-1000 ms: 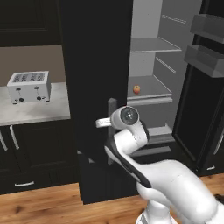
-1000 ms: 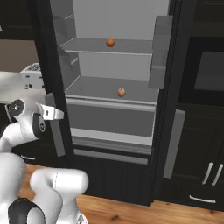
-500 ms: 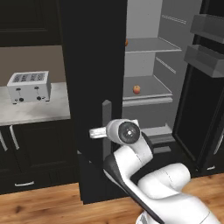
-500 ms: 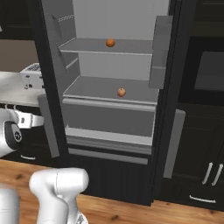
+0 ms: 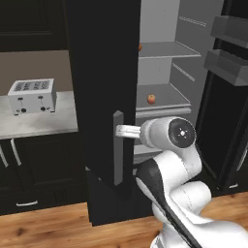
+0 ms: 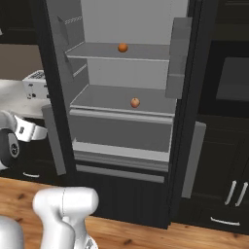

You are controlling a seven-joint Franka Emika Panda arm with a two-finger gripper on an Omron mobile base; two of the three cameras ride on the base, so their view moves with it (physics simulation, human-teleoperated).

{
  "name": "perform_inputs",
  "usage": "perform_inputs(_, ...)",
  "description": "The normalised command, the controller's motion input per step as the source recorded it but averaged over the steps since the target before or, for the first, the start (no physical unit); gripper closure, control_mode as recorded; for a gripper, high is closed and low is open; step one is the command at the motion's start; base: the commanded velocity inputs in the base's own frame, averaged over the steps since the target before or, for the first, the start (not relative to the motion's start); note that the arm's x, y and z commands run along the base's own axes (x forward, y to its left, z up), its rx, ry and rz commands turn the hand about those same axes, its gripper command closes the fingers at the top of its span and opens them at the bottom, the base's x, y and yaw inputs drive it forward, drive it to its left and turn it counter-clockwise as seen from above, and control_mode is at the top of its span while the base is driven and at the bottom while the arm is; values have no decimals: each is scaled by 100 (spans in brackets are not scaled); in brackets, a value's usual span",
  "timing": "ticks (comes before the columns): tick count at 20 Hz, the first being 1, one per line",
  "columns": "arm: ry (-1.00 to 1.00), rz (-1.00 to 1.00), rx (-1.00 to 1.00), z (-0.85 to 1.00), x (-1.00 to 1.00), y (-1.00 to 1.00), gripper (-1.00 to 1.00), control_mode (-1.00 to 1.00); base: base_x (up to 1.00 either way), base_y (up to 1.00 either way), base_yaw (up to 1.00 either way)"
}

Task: Retrieve the tangerine and peach from the fridge and place them into the bowl on the dining table.

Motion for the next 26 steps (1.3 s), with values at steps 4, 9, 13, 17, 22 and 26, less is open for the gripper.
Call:
perform_inputs(4,8,-21,34,19,-21,-70,-100,-100,0,0,0)
perform_inputs(9,2,-15,40,0,-1,-67,-100,-100,0,0,0)
perform_inputs(13,0,-14,42,-1,0,-53,-100,-100,0,0,0)
perform_inputs(17,14,-9,44,-8,0,-28,-100,-100,0,0,0)
perform_inputs(22,21,-5,39,-27,17,-2,-100,-100,0,0,0)
perform_inputs(26,26,-1,41,-20,35,0,-100,-100,0,0,0)
